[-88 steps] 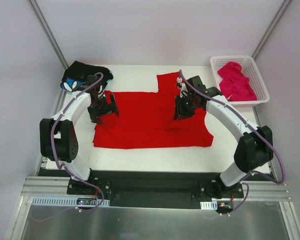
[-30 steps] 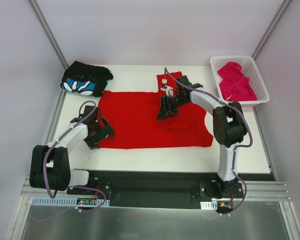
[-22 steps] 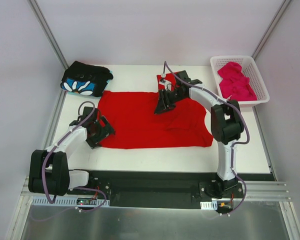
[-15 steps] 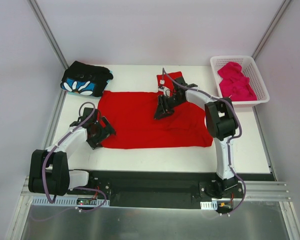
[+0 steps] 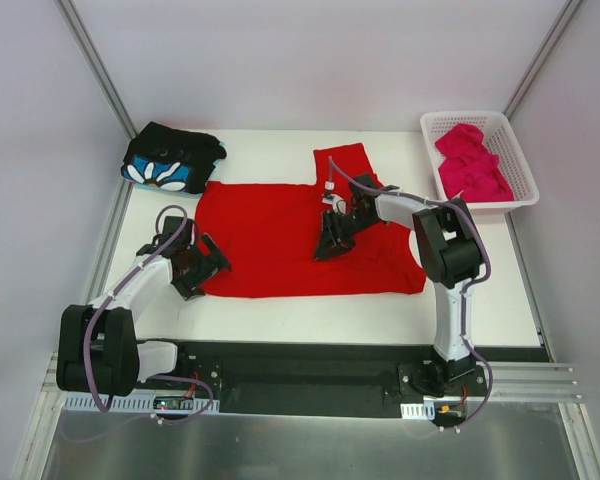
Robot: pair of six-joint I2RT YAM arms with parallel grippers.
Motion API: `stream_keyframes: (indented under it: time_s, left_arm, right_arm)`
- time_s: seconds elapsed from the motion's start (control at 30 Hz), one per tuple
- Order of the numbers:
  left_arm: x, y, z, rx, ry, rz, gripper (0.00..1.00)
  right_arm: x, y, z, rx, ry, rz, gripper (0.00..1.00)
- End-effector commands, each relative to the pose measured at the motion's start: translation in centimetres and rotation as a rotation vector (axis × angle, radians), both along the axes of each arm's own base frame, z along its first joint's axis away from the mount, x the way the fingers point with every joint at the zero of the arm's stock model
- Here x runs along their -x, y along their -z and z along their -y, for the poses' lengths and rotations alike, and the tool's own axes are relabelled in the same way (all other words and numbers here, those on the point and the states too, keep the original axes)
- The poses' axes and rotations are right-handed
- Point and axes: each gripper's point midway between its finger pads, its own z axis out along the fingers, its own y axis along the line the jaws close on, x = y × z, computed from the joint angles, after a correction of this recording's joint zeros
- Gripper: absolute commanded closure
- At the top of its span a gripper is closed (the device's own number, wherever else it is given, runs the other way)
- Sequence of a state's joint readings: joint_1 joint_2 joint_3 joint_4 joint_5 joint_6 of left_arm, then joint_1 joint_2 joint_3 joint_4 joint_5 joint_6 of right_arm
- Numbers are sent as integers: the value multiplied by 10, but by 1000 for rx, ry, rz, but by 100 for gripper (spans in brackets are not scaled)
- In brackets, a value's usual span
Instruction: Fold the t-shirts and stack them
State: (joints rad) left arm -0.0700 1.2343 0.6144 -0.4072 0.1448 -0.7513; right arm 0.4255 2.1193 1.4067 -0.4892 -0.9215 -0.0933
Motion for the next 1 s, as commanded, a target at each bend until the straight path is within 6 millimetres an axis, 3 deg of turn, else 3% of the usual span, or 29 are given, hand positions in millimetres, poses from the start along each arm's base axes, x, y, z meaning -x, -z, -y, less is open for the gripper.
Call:
stream_keyframes:
  time_s: [0.0, 0.2, 0.4, 0.47, 0.53, 0.57, 0.6, 0.63, 0.67, 0.7, 0.73, 0.8, 0.83, 0.87, 0.9, 0.97]
  left_arm:
    - [0, -10, 0, 14, -2, 13, 1]
    - [1, -12, -1, 16, 0, 14, 1]
    - [-2, -26, -1, 16, 19, 35, 1]
    - [-6, -37, -6, -23, 39, 59, 1]
    - [-10, -46, -14, -86, 89, 77, 1]
    - [-16, -55, -18, -114, 105, 83, 1]
    - [-19, -58, -26, -163, 112, 81, 1]
    - [-21, -60, -30, -196, 151, 79, 1]
    - [-30, -65, -31, -212, 171, 72, 1]
    - [-27, -63, -33, -231, 191, 31, 1]
    - [-28, -63, -30, -243, 239, 18, 1]
    - [-35, -63, -23, -241, 295, -20, 1]
    - [-38, -62, -20, -246, 323, -26, 1]
    - [-44, -64, -10, -242, 361, -21, 1]
    - [-46, -65, -4, -229, 391, -17, 1]
    - [-55, -71, 19, -216, 476, 13, 1]
  right_arm:
    - [-1, -27, -8, -63, -24, 97, 65]
    - [1, -26, -9, -74, -32, 91, 75]
    - [0, -24, -10, -76, -46, 90, 67]
    - [-9, -21, -4, -8, -21, 136, 66]
    - [-15, -37, 5, 100, -8, 223, 65]
    - [-33, -32, 27, 295, 42, 328, 63]
    - [-21, -34, 40, 428, 7, 347, 63]
    - [-24, -48, 51, 517, 20, 406, 63]
    - [-42, -62, 72, 666, 80, 493, 63]
    - [-34, -68, 83, 732, 90, 484, 63]
    - [-32, -80, 88, 743, 144, 482, 63]
    - [-28, -81, 115, 829, 210, 468, 64]
    - [-24, -82, 119, 827, 236, 455, 64]
    - [-23, -96, 120, 779, 276, 479, 64]
    - [-16, -88, 130, 779, 302, 445, 65]
    - [-8, -102, 133, 701, 360, 442, 64]
